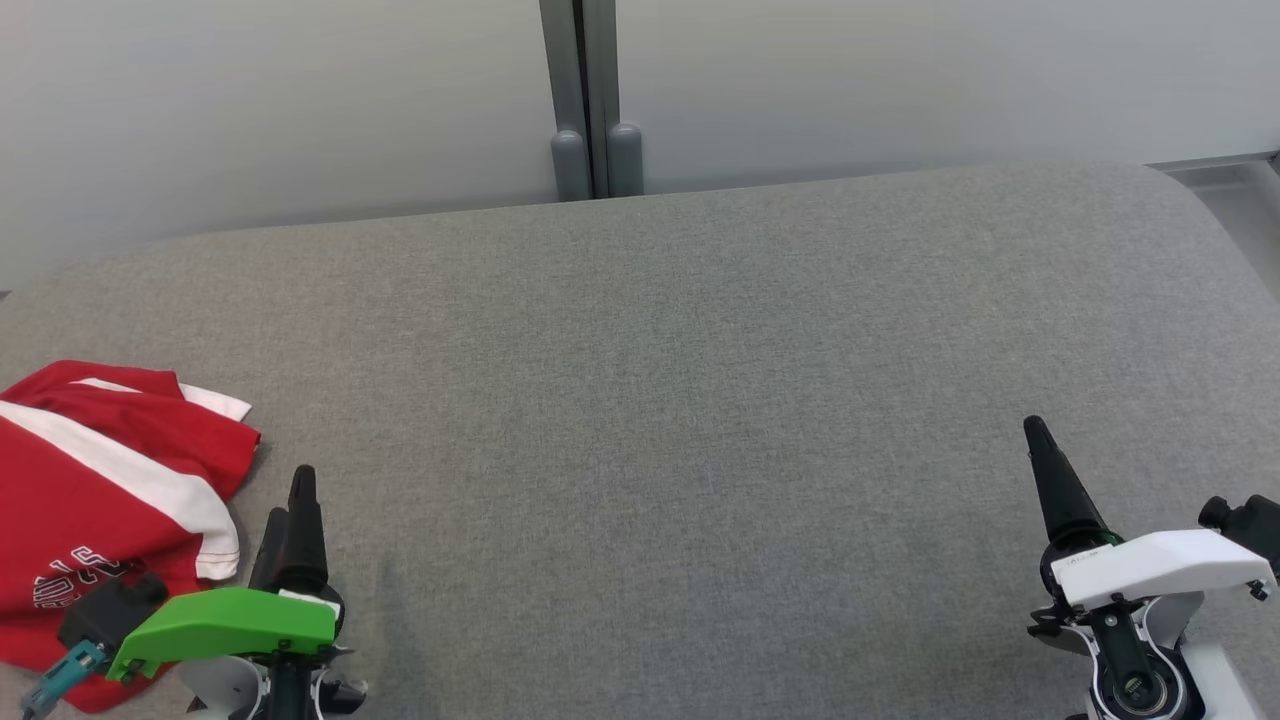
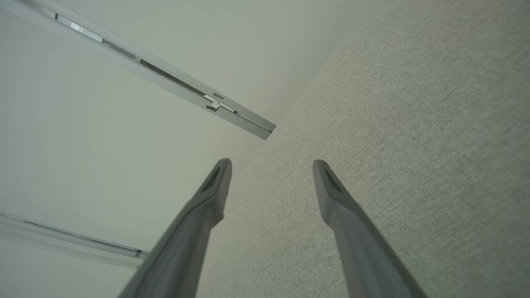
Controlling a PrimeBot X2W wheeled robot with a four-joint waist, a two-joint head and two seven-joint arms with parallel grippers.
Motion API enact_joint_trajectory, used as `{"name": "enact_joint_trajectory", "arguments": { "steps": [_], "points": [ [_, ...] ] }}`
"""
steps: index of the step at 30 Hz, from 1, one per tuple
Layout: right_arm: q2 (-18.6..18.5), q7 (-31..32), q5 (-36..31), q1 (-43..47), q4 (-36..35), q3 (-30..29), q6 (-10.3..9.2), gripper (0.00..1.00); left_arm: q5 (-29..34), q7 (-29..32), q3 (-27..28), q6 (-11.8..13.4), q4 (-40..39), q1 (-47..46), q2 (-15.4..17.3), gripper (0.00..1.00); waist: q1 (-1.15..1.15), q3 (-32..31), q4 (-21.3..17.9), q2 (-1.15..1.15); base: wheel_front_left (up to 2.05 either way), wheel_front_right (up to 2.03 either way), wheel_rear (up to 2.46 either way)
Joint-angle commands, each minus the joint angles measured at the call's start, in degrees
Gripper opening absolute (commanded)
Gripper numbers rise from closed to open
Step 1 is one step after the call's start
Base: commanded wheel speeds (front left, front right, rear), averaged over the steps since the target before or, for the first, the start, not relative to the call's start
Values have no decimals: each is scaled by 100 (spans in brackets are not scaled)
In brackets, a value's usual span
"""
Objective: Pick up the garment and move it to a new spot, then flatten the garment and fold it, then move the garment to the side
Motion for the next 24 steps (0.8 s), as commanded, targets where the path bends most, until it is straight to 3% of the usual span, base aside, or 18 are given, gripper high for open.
{"name": "enact_joint_trajectory", "arguments": {
  "steps": [1,24],
  "points": [
    [-78,-74,-260,-194,-110,22,2,100,275,-72,-41,12,-67,-214,54,100,0,8,3,0,0,0,0],
    [-83,-529,-2256,-288,-105,133,2,100,2171,-521,-488,300,124,-343,98,100,0,56,66,0,0,0,0]
  ]
}}
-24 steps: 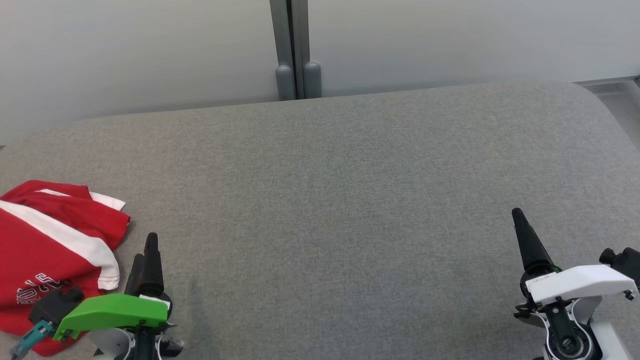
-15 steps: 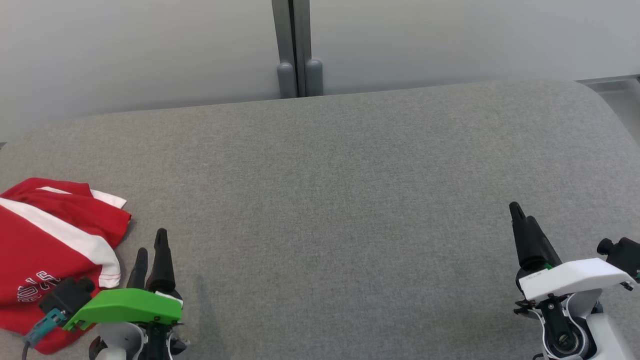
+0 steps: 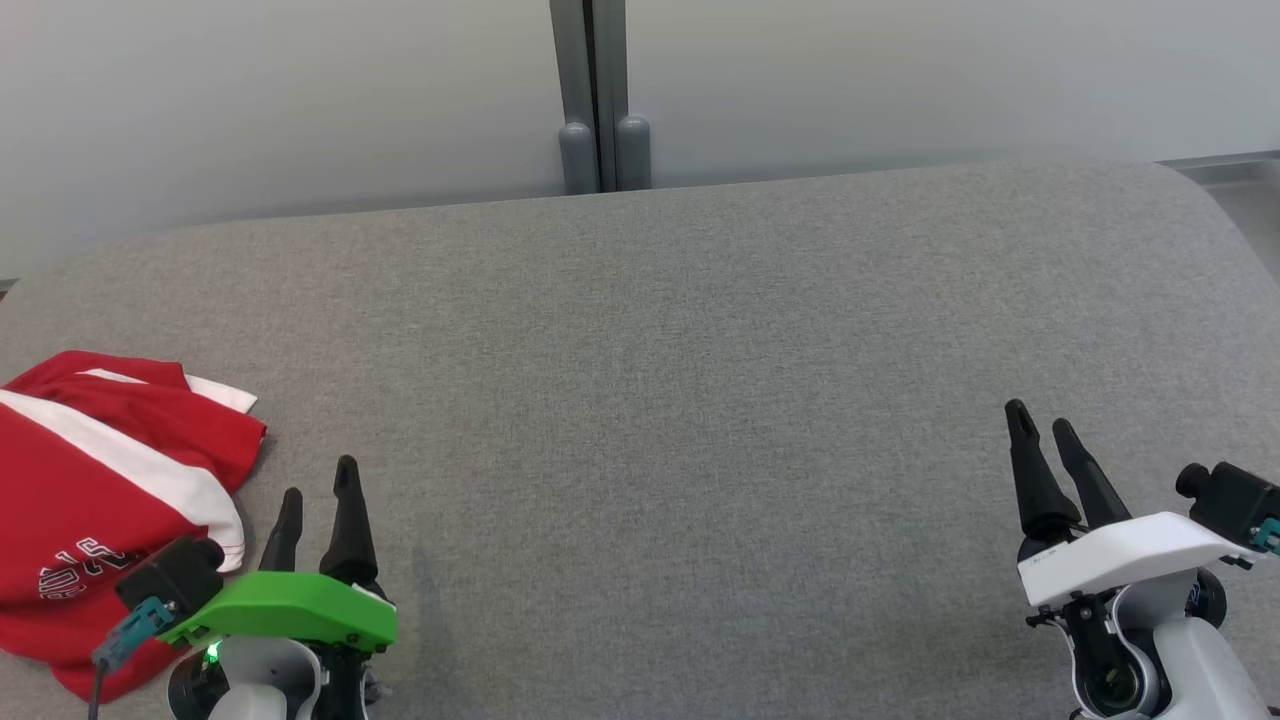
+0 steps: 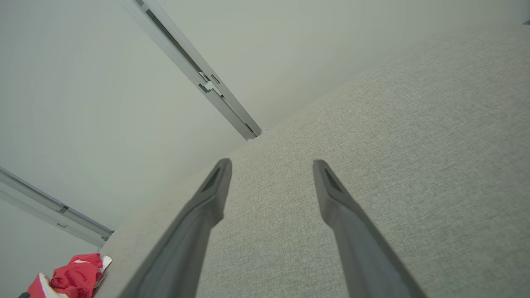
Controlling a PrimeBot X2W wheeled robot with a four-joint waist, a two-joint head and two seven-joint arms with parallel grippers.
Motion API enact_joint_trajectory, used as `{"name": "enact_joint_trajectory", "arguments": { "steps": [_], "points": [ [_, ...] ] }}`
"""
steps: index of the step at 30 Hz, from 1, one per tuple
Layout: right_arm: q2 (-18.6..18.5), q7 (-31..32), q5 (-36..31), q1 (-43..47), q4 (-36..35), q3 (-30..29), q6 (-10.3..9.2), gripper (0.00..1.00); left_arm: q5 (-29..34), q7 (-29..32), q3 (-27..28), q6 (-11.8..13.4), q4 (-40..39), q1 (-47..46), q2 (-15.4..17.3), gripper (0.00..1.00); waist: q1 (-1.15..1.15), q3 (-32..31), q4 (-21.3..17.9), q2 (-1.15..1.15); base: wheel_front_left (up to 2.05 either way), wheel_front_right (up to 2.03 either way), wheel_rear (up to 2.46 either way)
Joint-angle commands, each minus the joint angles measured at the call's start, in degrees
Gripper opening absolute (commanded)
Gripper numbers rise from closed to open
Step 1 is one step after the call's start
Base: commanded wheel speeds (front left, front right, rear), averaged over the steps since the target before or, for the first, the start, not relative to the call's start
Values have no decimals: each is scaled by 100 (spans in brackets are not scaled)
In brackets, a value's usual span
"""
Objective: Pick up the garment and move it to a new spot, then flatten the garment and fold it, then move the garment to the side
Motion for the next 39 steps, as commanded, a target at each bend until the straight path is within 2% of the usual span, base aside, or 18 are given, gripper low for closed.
{"name": "enact_joint_trajectory", "arguments": {
  "steps": [1,18,39],
  "points": [
    [-40,-83,-208,-148,-80,7,2,100,225,-65,-29,39,-25,-187,59,100,0,3,1,0,0,0,0],
    [9,-358,-1321,-140,-59,67,2,100,1303,-338,-223,237,154,-202,61,100,0,21,34,0,0,0,0],
    [44,-640,-2437,-210,-19,65,3,100,2403,-619,-354,324,207,-212,46,100,0,73,46,0,0,0,0]
  ]
}}
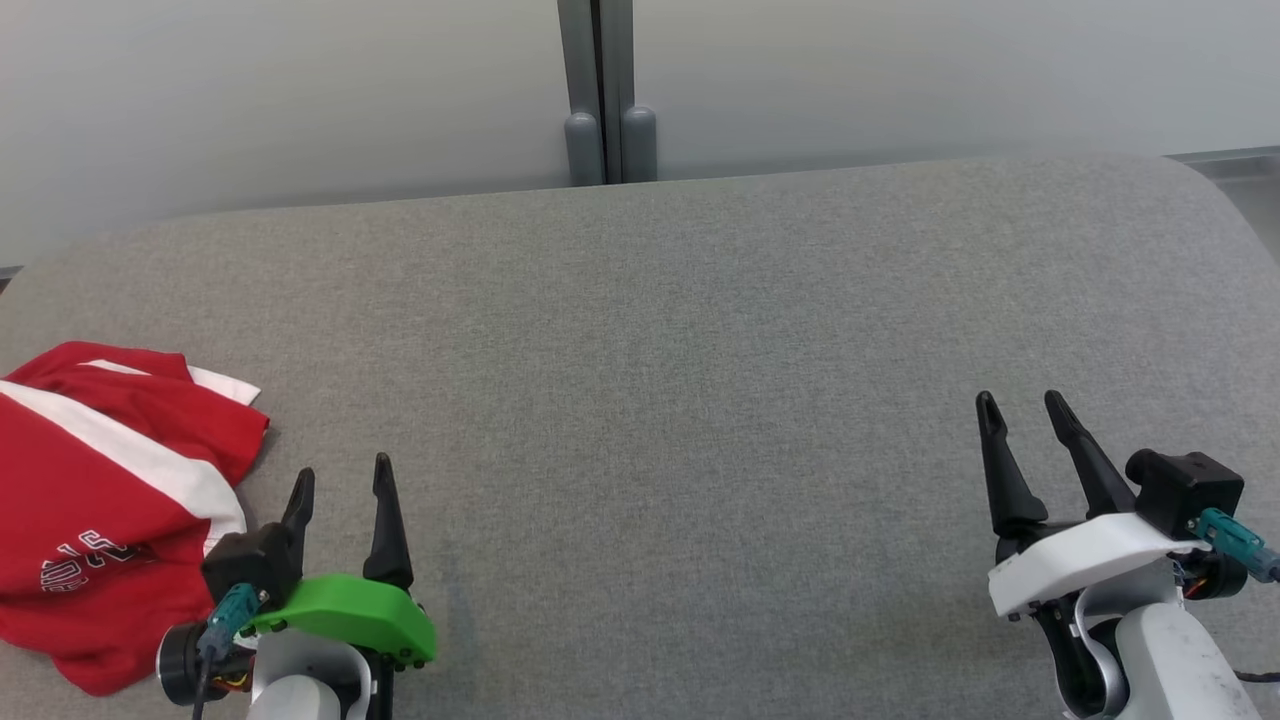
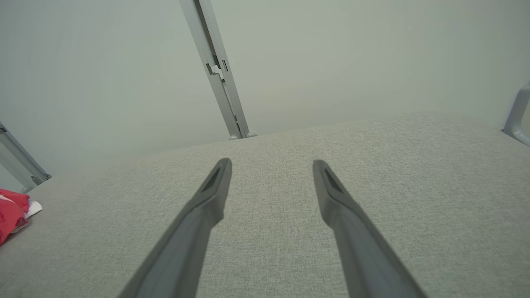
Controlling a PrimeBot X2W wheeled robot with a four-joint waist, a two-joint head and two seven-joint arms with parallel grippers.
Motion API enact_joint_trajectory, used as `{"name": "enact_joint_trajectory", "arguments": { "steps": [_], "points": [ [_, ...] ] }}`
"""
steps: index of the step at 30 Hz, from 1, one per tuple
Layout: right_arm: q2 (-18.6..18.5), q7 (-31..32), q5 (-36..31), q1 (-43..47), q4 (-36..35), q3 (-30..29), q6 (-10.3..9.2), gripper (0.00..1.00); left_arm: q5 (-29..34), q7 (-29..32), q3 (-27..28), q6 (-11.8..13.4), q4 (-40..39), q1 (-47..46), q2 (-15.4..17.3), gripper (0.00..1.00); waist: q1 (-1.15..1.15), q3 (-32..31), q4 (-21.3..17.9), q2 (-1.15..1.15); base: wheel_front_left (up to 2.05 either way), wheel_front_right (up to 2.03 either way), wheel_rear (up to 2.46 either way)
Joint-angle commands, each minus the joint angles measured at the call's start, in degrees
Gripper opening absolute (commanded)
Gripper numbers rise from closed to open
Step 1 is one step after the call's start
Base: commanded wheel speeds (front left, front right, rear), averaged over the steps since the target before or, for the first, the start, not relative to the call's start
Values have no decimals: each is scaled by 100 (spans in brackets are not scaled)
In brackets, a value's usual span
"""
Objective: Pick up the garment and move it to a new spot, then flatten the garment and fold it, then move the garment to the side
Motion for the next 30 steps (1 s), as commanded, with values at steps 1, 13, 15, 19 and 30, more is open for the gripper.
{"name": "enact_joint_trajectory", "arguments": {
  "steps": [1,13,15,19,30],
  "points": [
    [-18,-59,-131,-112,-28,-2,2,100,136,-53,-11,35,1,-148,39,100,0,7,0,0,0,0,0],
    [58,-198,-805,-33,102,-222,2,100,704,-188,-34,198,-16,18,34,100,0,-9,22,0,0,0,0],
    [70,-226,-915,-16,143,-259,2,100,742,-212,-4,248,-24,67,33,100,0,-19,30,0,0,0,0],
    [103,-269,-1096,40,304,-305,2,100,838,-255,25,292,21,154,32,100,0,-36,64,0,0,0,0],
    [132,-375,-1497,157,337,-140,1,100,1070,-368,-70,397,128,222,37,100,0,-27,673,0,0,0,0]
  ]
}}
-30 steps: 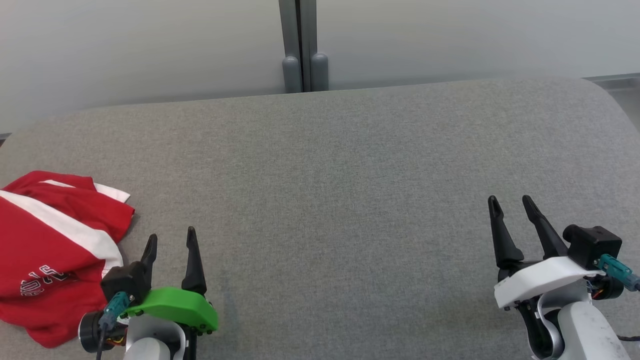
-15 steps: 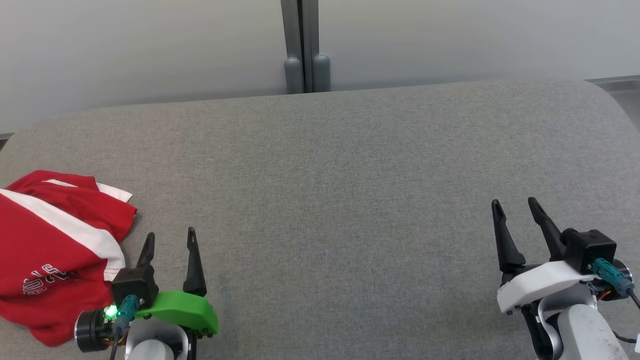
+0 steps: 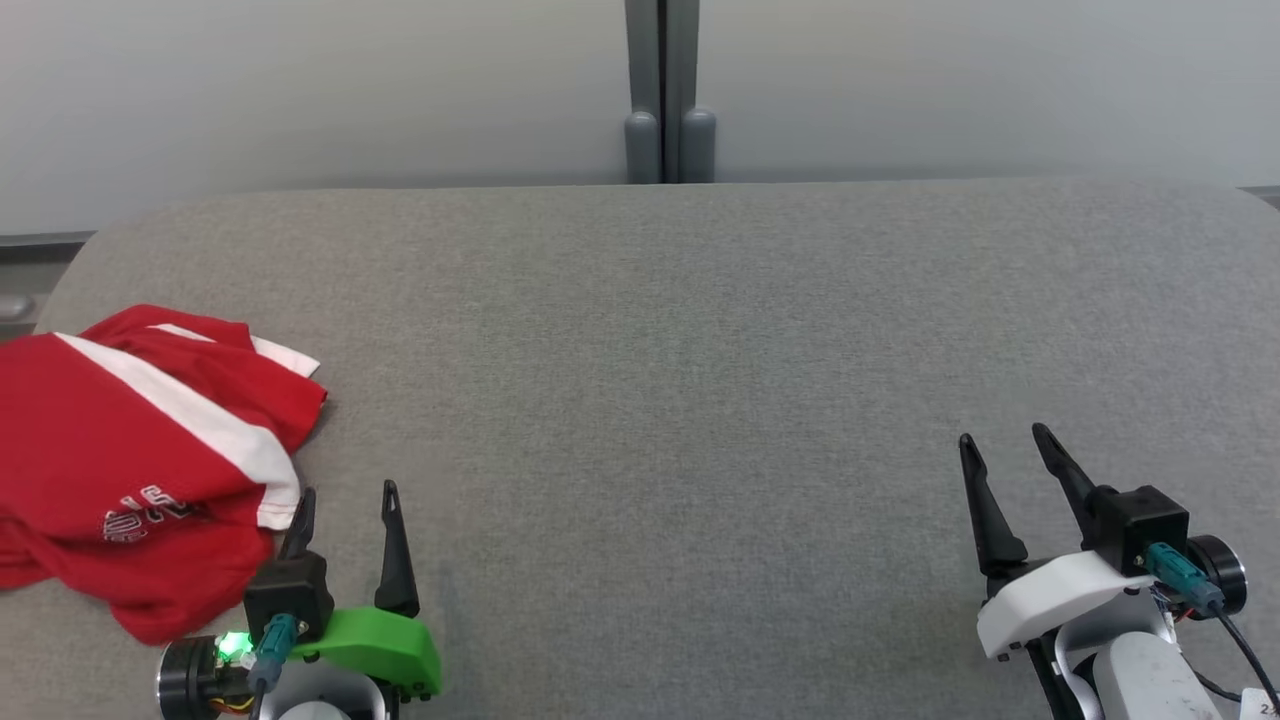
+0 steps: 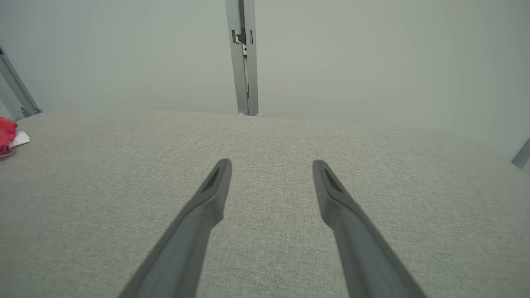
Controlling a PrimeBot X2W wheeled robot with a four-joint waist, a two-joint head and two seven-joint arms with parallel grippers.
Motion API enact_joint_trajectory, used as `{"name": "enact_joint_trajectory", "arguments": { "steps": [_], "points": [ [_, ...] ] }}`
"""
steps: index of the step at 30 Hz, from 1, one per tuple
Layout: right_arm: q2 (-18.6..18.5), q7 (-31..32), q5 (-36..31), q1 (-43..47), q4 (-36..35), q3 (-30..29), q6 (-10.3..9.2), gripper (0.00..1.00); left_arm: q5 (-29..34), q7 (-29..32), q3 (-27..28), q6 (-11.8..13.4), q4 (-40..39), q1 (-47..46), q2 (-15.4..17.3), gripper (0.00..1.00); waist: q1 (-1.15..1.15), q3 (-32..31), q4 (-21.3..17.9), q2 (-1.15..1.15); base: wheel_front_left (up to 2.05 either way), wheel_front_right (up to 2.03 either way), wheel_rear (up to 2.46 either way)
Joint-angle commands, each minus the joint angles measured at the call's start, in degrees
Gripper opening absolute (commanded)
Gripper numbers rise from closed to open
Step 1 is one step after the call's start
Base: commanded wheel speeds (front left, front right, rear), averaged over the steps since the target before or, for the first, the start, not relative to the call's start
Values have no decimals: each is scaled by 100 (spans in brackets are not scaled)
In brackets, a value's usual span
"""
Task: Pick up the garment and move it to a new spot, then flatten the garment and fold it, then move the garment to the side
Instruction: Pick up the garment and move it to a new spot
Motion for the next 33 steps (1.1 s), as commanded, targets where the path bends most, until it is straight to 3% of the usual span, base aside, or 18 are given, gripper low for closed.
{"name": "enact_joint_trajectory", "arguments": {
  "steps": [1,11,18,24,33],
  "points": [
    [-11,-47,-103,23,4,42,0,100,82,-37,18,16,26,42,39,100,0,15,384,0,0,0,0],
    [-7,-77,-88,-5,3,251,-2,100,151,-60,253,8,119,203,36,100,0,51,1713,0,0,0,0],
    [-8,-76,12,-49,58,394,-2,100,42,-59,561,41,170,354,35,100,0,95,2431,0,0,0,0],
    [-13,-76,5,-225,166,705,-2,100,-163,-58,920,134,122,504,33,100,0,265,2547,0,0,0,0],
    [-65,-76,-94,-302,161,722,-2,100,-410,-57,951,-105,267,202,32,100,0,499,2555,0,0,0,0]
  ]
}}
